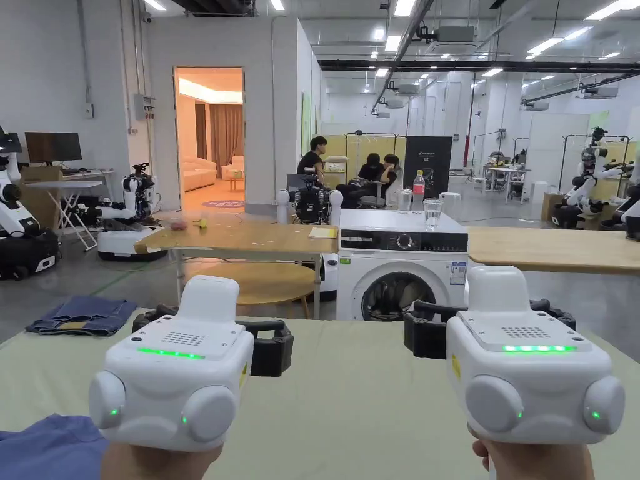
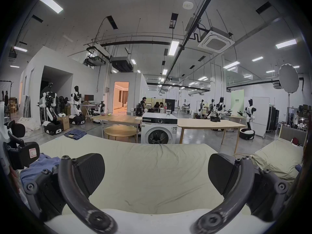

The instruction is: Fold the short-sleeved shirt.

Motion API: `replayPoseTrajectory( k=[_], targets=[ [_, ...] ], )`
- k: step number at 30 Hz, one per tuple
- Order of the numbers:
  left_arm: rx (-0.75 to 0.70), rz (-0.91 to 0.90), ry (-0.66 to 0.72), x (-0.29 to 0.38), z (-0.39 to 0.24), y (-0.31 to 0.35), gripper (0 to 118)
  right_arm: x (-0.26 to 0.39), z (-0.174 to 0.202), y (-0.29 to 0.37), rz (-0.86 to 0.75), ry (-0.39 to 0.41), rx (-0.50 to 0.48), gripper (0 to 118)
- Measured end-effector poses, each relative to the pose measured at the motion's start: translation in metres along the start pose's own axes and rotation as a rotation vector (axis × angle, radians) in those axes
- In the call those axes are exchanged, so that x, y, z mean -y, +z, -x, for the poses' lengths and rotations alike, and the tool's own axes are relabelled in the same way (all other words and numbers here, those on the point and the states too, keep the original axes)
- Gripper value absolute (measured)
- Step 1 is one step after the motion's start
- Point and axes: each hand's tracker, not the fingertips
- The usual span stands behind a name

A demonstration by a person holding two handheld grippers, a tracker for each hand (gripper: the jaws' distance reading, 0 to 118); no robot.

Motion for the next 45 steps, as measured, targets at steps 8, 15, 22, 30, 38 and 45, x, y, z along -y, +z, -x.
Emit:
replayPoseTrajectory(
  k=[8,15,22,30,38,45],
  targets=[
    [-0.006,0.0,0.003,0.0023,0.0032,0.0012,118,0.0026,-0.0016,0.0,0.001,0.007,0.011,118],
    [-0.012,0.001,0.003,0.0041,0.0033,0.0008,118,0.0045,-0.0018,-0.0002,0.002,-0.006,0.017,118],
    [-0.019,-0.004,0.025,0.0042,0.0059,0.0019,118,0.0058,-0.0036,0.0007,-0.016,-0.024,0.037,118],
    [-0.019,-0.004,0.023,0.0048,0.0067,0.0031,118,0.0053,-0.0029,0.0044,-0.043,-0.042,0.036,118],
    [-0.021,-0.009,0.017,0.0042,0.0062,0.0052,118,0.0085,-0.0068,-0.001,0.01,-0.077,0.054,118],
    [-0.017,-0.008,0.021,0.0049,0.0055,0.0052,118,0.01,-0.0014,-0.0019,0.023,-0.033,0.077,118]
  ],
)
